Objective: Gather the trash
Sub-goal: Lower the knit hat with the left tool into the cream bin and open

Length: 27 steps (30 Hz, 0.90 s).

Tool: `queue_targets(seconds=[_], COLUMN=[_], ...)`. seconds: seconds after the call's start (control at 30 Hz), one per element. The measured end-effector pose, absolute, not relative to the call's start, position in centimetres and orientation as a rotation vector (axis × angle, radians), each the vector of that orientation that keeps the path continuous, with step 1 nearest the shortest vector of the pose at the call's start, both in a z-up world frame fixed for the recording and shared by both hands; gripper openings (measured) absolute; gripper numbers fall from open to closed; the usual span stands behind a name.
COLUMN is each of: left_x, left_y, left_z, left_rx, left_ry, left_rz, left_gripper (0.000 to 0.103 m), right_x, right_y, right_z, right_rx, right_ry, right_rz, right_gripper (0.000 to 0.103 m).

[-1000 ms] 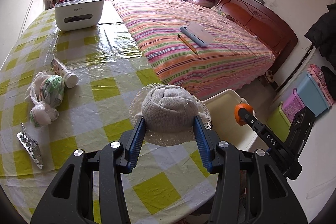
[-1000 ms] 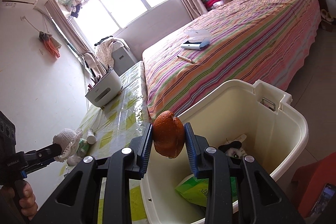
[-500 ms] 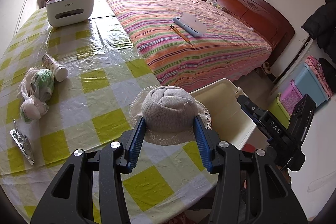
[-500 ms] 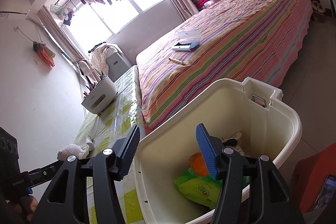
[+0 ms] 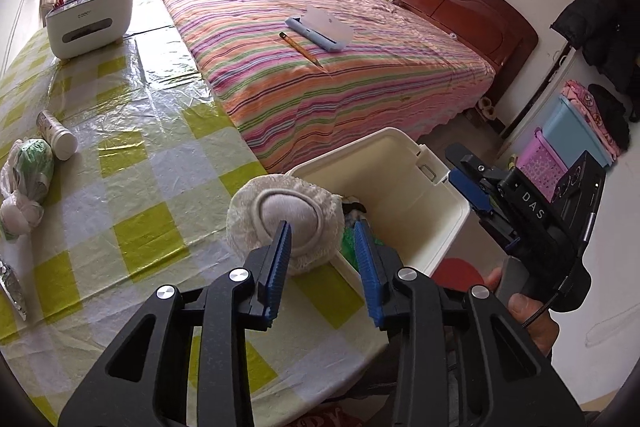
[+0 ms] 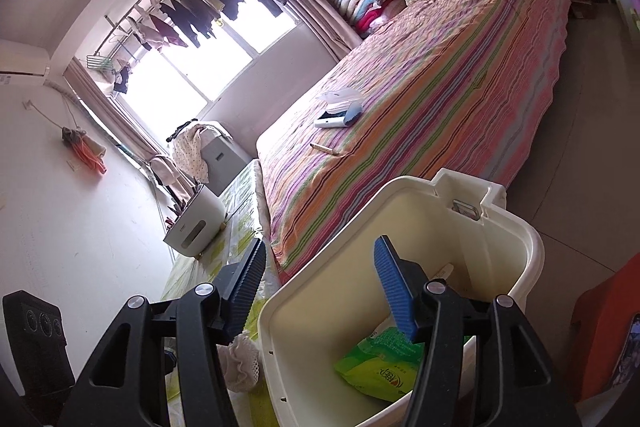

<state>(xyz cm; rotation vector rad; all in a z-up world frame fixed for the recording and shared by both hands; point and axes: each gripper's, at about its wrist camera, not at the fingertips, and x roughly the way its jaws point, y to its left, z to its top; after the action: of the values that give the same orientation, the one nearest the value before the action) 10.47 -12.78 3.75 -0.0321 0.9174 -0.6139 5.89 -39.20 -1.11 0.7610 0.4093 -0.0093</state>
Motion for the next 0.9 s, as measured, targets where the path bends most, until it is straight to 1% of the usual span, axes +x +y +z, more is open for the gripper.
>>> queue_targets(seconds=[0.1,0.17,0.2,0.23,0.27,0.3,0.37,0.57,0.7,0.77,0.8,0.83,0.9], left_x=[10.7,10.8,10.9,10.9,11.0,11.1,11.6,14.1,14.9,15.3,15.4,15.6,15.7], left_y=[-13.1,-13.1,-12.9,-12.8,-12.5,-12.3,-11.8,-11.2,-11.5,-11.7,-12.0,-12.3,-12.9], left_z=[3.2,3.2,3.4,3.6,3.8,3.9,3.9,1.2,0.1,-0.3,-0.6,-1.0,-1.1], left_rx=[-0.037,-0.043,-0.049,-0.051,-0.045,-0.034,-0.026,-0.104,-0.11,-0.127,-0.131,-0.133,-0.138], left_ry=[0.938,0.926,0.91,0.889,0.865,0.84,0.834,0.999,1.028,1.043,1.054,1.073,1.069], left_rz=[-0.611,-0.59,-0.577,-0.558,-0.53,-0.503,-0.48,-0.486,-0.472,-0.482,-0.491,-0.51,-0.513], left_gripper=[0.03,0.036,0.049,0.067,0.075,0.077,0.077,0.077,0.077,0.074,0.065,0.05,0.049], right_x=[5.8,5.8,5.8,5.9,5.9,5.9,6.0,6.1,6.1,6.1,6.1,6.1,6.2], right_y=[-39.6,-39.6,-39.6,-39.6,-39.6,-39.6,-39.5,-39.3,-39.3,-39.3,-39.4,-39.4,-39.5], right_z=[-1.1,-1.1,-1.0,-1.0,-1.0,-1.0,-1.1,-1.2,-1.3,-1.3,-1.3,-1.3,-1.3], right_rx=[0.772,0.774,0.773,0.771,0.77,0.769,0.771,0.77,0.77,0.772,0.773,0.774,0.775], right_ry=[0.406,0.407,0.408,0.409,0.41,0.412,0.413,0.425,0.429,0.433,0.434,0.433,0.431], right_rz=[-0.008,-0.002,0.0,0.001,0.003,0.004,0.006,0.015,0.019,0.02,0.021,0.019,0.018], right_gripper=[0.055,0.055,0.055,0.055,0.055,0.055,0.055,0.055,0.055,0.055,0.055,0.055,0.055])
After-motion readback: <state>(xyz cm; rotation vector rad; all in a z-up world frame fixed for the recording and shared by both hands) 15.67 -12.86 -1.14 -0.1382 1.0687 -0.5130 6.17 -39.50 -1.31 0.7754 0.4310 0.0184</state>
